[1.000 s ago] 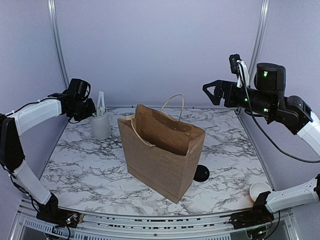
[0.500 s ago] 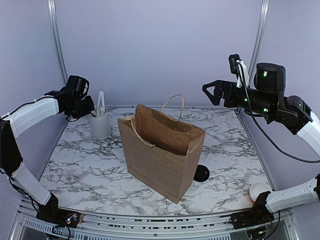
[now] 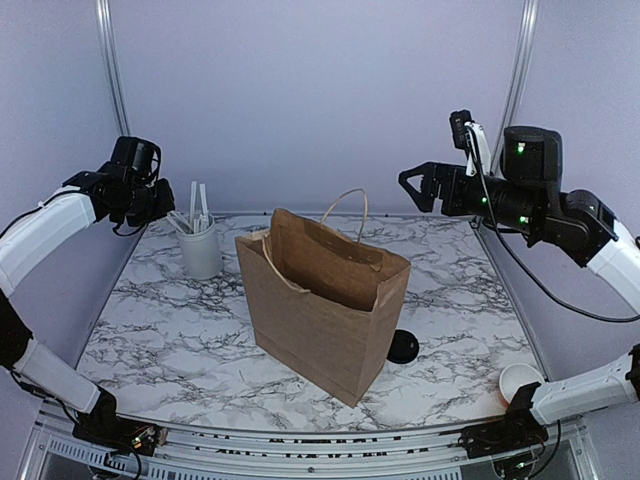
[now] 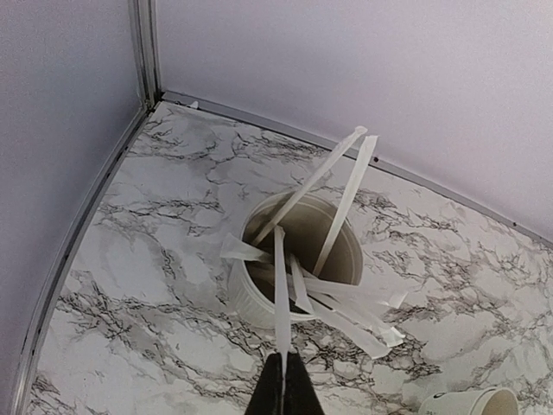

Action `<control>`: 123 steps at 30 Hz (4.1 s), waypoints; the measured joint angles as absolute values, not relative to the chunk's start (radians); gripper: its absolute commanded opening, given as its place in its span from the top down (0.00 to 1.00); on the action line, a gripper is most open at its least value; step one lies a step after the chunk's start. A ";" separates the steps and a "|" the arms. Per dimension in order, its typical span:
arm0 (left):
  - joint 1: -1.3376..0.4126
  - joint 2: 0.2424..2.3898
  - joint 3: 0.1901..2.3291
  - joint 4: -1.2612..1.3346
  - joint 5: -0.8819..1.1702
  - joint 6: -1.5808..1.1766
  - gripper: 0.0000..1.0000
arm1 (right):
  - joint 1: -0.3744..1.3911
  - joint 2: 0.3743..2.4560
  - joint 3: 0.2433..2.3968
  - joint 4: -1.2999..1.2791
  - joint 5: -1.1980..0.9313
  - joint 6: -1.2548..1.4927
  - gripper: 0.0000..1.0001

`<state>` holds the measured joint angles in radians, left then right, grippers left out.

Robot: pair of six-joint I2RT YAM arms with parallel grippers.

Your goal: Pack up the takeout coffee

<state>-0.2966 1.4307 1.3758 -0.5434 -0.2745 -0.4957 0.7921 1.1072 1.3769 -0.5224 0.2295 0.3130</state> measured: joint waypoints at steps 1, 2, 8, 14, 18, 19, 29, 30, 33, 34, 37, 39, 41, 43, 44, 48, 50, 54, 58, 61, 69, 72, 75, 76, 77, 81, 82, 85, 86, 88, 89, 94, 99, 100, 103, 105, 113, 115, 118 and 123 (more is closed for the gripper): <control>-0.297 1.426 1.378 -0.552 -0.279 -0.491 1.00 | 0.792 1.110 1.377 -0.522 0.229 0.313 0.02; -0.297 1.423 1.379 -0.558 -0.282 -0.488 1.00 | 0.792 1.111 1.377 -0.522 0.228 0.311 0.02; -0.297 1.418 1.401 -0.600 -0.302 -0.478 1.00 | 0.792 1.122 1.377 -0.515 0.225 0.310 0.02; -0.297 1.392 1.449 -0.640 -0.295 -0.466 1.00 | 0.792 1.127 1.377 -0.514 0.224 0.310 0.02; -0.297 1.356 1.485 -0.669 -0.288 -0.459 1.00 | 0.792 1.132 1.377 -0.513 0.221 0.310 0.02; -0.297 1.346 1.493 -0.678 -0.288 -0.458 1.00 | 0.792 1.134 1.377 -0.513 0.220 0.310 0.02; -0.297 1.267 1.525 -0.754 -0.270 -0.448 1.00 | 0.792 1.155 1.380 -0.513 0.218 0.301 0.02; -0.301 1.259 1.531 -0.760 -0.270 -0.447 1.00 | 0.792 1.158 1.382 -0.514 0.218 0.299 0.02; -0.305 1.232 1.557 -0.783 -0.270 -0.442 1.00 | 0.792 1.169 1.392 -0.513 0.218 0.294 0.02; -0.307 1.222 1.563 -0.786 -0.269 -0.440 1.00 | 0.792 1.171 1.393 -0.512 0.218 0.291 0.02; -0.313 1.190 1.588 -0.797 -0.253 -0.434 1.00 | 0.792 1.176 1.394 -0.513 0.218 0.284 0.02; -0.318 1.176 1.604 -0.800 -0.237 -0.429 1.00 | 0.792 1.180 1.399 -0.513 0.220 0.281 0.02; -0.323 1.166 1.631 -0.807 -0.208 -0.420 1.00 | 0.792 1.182 1.404 -0.513 0.226 0.277 0.02; -0.329 1.163 1.669 -0.813 -0.164 -0.409 1.00 | 0.792 1.183 1.408 -0.513 0.233 0.275 0.02; -0.331 1.163 1.683 -0.813 -0.147 -0.405 1.00 | 0.792 1.183 1.410 -0.513 0.236 0.273 0.02; -0.345 1.163 1.748 -0.813 -0.047 -0.387 1.00 | 0.792 1.183 1.411 -0.513 0.255 0.265 0.02; -0.350 1.163 1.767 -0.813 0.016 -0.376 1.00 | 0.792 1.183 1.411 -0.513 0.263 0.261 0.02; -0.368 1.169 1.784 -0.813 0.158 -0.351 1.00 | 0.792 1.182 1.411 -0.513 0.281 0.257 0.03; -0.411 1.185 1.787 -0.813 0.282 -0.315 1.00 | 0.792 1.181 1.411 -0.514 0.300 0.256 0.02; -0.437 1.195 1.787 -0.813 0.348 -0.288 1.00 | 0.792 1.176 1.411 -0.517 0.310 0.254 0.02; -0.463 1.195 1.787 -0.814 0.462 -0.226 1.00 | 0.792 1.162 1.411 -0.520 0.329 0.253 0.02; -0.464 1.188 1.787 -0.818 0.483 -0.208 1.00 | 0.792 1.161 1.411 -0.525 0.332 0.253 0.02; -0.466 1.178 1.785 -0.828 0.507 -0.191 1.00 | 0.792 1.161 1.411 -0.526 0.332 0.253 0.02; -0.468 1.174 1.782 -0.834 0.519 -0.184 1.00 | 0.792 1.161 1.411 -0.525 0.332 0.253 0.02; -0.471 1.171 1.778 -0.840 0.529 -0.178 1.00 | 0.792 1.161 1.411 -0.525 0.332 0.253 0.02; -0.486 1.165 1.756 -0.866 0.558 -0.154 1.00 | 0.792 1.161 1.411 -0.526 0.332 0.253 0.02; -0.487 1.165 1.750 -0.872 0.561 -0.148 1.00 | 0.792 1.161 1.411 -0.526 0.332 0.253 0.02; -0.498 1.165 1.732 -0.891 0.570 -0.135 1.00 | 0.792 1.161 1.411 -0.526 0.332 0.253 0.02; -0.501 1.166 1.728 -0.899 0.572 -0.130 1.00 | 0.792 1.161 1.411 -0.526 0.332 0.253 0.02; -0.517 1.173 1.724 -0.914 0.575 -0.120 1.00 | 0.792 1.161 1.411 -0.526 0.332 0.253 0.02; -0.527 1.177 1.724 -0.919 0.576 -0.115 1.00 | 0.792 1.161 1.411 -0.526 0.332 0.253 0.02; -0.595 1.222 1.725 -0.953 0.558 -0.089 0.66 | 0.792 1.161 1.411 -0.526 0.332 0.253 0.02; -0.637 1.287 1.743 -0.971 0.512 -0.079 0.28 | 0.792 1.161 1.411 -0.527 0.332 0.253 0.02; -0.641 1.295 1.749 -0.973 0.503 -0.075 0.22 | 0.792 1.161 1.411 -0.527 0.332 0.253 0.02; -0.648 1.303 1.758 -0.968 0.469 -0.086 0.09 | 0.792 1.161 1.410 -0.531 0.333 0.253 0.02; -0.650 1.299 1.762 -0.960 0.454 -0.093 0.03 | 0.792 1.161 1.410 -0.532 0.336 0.254 0.02; -0.650 1.282 1.757 -0.902 0.356 -0.125 0.01 | 0.792 1.159 1.407 -0.532 0.348 0.253 0.02; -0.650 1.271 1.734 -0.876 0.304 -0.140 0.01 | 0.792 1.157 1.401 -0.532 0.356 0.253 0.02; -0.650 1.240 1.665 -0.818 0.212 -0.171 0.01 | 0.792 1.155 1.388 -0.531 0.377 0.253 0.01; -0.637 1.193 1.520 -0.714 0.054 -0.240 0.01 | 0.766 1.146 1.335 -0.509 0.398 0.250 0.01</control>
